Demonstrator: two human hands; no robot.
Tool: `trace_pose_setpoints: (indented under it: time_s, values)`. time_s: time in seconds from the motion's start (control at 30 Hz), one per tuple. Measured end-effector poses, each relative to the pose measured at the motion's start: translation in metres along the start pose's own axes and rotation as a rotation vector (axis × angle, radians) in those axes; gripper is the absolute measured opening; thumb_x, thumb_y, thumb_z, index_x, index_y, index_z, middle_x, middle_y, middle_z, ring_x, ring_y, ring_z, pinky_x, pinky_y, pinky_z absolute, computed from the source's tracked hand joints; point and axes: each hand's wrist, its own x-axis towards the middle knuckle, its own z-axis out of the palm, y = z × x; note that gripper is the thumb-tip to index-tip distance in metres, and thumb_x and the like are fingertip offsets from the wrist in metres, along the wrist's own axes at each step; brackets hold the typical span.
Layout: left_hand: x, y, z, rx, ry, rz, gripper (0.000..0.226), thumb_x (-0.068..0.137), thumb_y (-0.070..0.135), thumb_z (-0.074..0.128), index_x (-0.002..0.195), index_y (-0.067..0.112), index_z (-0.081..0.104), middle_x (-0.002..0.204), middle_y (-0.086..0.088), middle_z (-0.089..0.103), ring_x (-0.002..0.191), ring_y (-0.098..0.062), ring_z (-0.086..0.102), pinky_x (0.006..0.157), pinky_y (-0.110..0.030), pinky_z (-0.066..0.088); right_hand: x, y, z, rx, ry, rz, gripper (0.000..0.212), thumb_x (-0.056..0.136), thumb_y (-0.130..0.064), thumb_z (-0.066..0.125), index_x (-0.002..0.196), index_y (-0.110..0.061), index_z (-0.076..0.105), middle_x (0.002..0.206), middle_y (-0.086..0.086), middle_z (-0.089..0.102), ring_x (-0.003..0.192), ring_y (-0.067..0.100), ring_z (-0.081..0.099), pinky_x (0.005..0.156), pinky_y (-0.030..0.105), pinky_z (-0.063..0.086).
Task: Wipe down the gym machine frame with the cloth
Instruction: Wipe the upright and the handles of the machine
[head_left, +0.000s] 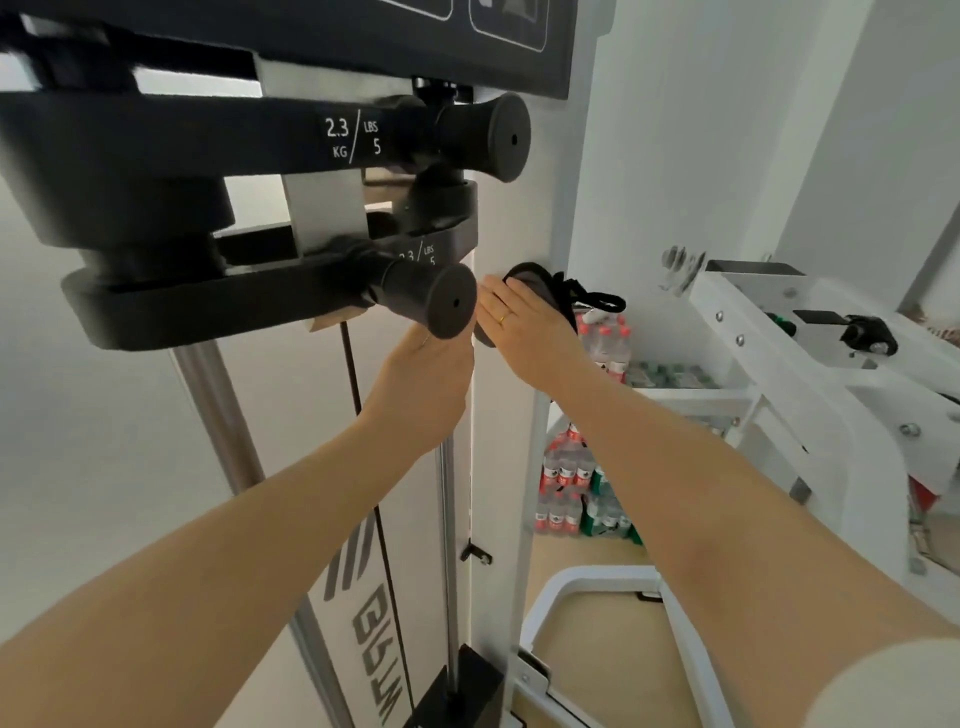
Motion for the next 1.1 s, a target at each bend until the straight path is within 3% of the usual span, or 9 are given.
trace_pose_setpoints:
  time_s: [0.1, 0.2, 0.33, 0.47, 0.53, 0.6, 0.67, 0.83, 1.1]
  values:
    - [-0.009, 0.003, 0.008, 0.235, 0.017, 0.111, 0.047, 0.098, 0.035, 0.038, 0.135, 0.007, 0.037, 0.151, -0.015, 0.022, 0.142, -0.034, 0.006, 0.113, -0.045, -0.002, -0.001, -0.003, 0.006, 0.151, -0.081, 0.010, 0.044, 0.098, -0.011, 0.033, 0.142, -0.007, 0.035, 0.155, 0.010, 0.017, 0.143, 0.026, 0.015, 0.116, 0.036, 0.009]
    - [-0.006, -0.001, 0.007, 0.196, 0.019, 0.146, 0.055, 0.095, 0.044, 0.038, 0.138, 0.009, 0.035, 0.154, -0.015, 0.011, 0.142, -0.033, -0.004, 0.112, -0.046, -0.005, 0.004, 0.007, -0.011, 0.392, -0.040, 0.057, 0.034, 0.092, -0.002, 0.045, 0.126, 0.001, 0.052, 0.143, 0.021, 0.037, 0.134, 0.037, 0.031, 0.112, 0.045, 0.021]
    - [-0.005, 0.000, 0.010, 0.151, -0.020, 0.163, 0.056, 0.095, 0.043, 0.041, 0.138, 0.010, 0.033, 0.155, -0.016, 0.007, 0.141, -0.035, -0.010, 0.113, -0.048, -0.005, 0.007, 0.029, -0.042, 0.371, 0.424, 0.295, 0.033, 0.078, -0.002, 0.064, 0.111, -0.002, 0.064, 0.102, 0.017, 0.066, 0.090, 0.035, 0.063, 0.079, 0.042, 0.051]
    - [-0.005, 0.001, 0.011, 0.157, -0.011, 0.156, 0.051, 0.094, 0.044, 0.043, 0.134, 0.012, 0.041, 0.154, -0.015, 0.011, 0.141, -0.034, -0.010, 0.107, -0.048, -0.013, 0.024, 0.053, -0.057, 0.158, 0.737, 0.448, 0.037, 0.078, -0.006, 0.063, 0.114, -0.013, 0.058, 0.104, 0.006, 0.068, 0.101, 0.026, 0.055, 0.079, 0.036, 0.050]
    - [-0.005, 0.002, 0.009, 0.148, -0.019, 0.151, 0.049, 0.094, 0.044, 0.043, 0.131, 0.011, 0.045, 0.154, -0.015, 0.013, 0.141, -0.034, -0.011, 0.106, -0.046, -0.016, 0.023, 0.050, -0.047, 0.040, 0.675, 0.402, 0.037, 0.081, -0.010, 0.056, 0.118, -0.018, 0.060, 0.112, 0.001, 0.066, 0.111, 0.025, 0.052, 0.090, 0.037, 0.046]
    - [-0.005, 0.002, 0.007, 0.143, -0.023, 0.154, 0.047, 0.094, 0.043, 0.043, 0.129, 0.011, 0.047, 0.154, -0.014, 0.015, 0.141, -0.033, -0.010, 0.107, -0.045, -0.015, 0.007, 0.034, -0.023, -0.116, 0.416, 0.245, 0.042, 0.086, -0.018, 0.051, 0.128, -0.022, 0.056, 0.130, -0.003, 0.057, 0.124, 0.021, 0.050, 0.102, 0.036, 0.040]
    - [-0.005, 0.002, 0.008, 0.137, -0.021, 0.158, 0.045, 0.094, 0.041, 0.045, 0.127, 0.012, 0.050, 0.153, -0.013, 0.019, 0.142, -0.033, -0.007, 0.111, -0.045, -0.010, -0.016, 0.015, -0.001, -0.224, 0.180, 0.137, 0.048, 0.091, -0.024, 0.039, 0.139, -0.025, 0.043, 0.145, -0.008, 0.041, 0.133, 0.014, 0.038, 0.108, 0.034, 0.032]
    - [-0.005, 0.001, 0.010, 0.108, -0.030, 0.148, 0.043, 0.095, 0.039, 0.045, 0.125, 0.010, 0.051, 0.149, -0.011, 0.028, 0.142, -0.031, 0.006, 0.114, -0.044, 0.002, -0.013, 0.018, 0.005, -0.196, -0.037, 0.002, 0.062, 0.098, -0.049, 0.021, 0.149, -0.017, 0.012, 0.157, 0.000, 0.011, 0.144, 0.019, 0.009, 0.115, 0.042, 0.008]
    - [-0.004, -0.001, 0.013, 0.064, -0.018, 0.174, 0.042, 0.094, 0.041, 0.043, 0.120, 0.010, 0.054, 0.141, -0.008, 0.040, 0.139, -0.029, 0.019, 0.114, -0.041, 0.006, 0.036, 0.081, -0.036, -0.189, 0.114, 0.163, 0.051, 0.099, -0.041, 0.029, 0.145, -0.020, 0.027, 0.153, 0.001, 0.026, 0.141, 0.024, 0.022, 0.114, 0.044, 0.015]
